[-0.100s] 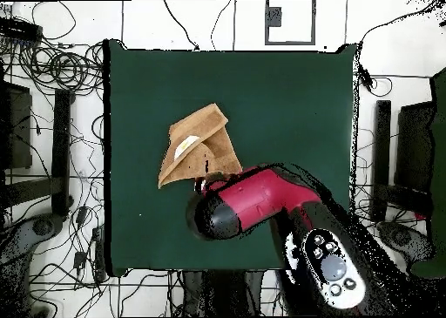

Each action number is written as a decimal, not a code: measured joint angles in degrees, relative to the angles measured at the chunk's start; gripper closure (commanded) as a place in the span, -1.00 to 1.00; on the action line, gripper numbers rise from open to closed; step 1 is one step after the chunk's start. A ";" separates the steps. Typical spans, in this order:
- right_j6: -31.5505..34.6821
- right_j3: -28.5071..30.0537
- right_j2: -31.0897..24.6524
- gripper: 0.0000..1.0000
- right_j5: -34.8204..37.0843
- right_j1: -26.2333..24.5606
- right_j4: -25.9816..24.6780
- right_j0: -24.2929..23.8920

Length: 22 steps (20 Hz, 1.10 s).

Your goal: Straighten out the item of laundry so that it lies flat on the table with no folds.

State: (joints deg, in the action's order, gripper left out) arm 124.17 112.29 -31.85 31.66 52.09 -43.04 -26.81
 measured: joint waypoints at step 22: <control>0.02 18.03 6.98 1.00 -1.66 18.68 9.79 23.96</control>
State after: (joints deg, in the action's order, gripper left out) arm 124.20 130.32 -24.87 30.01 70.77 -33.25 -2.85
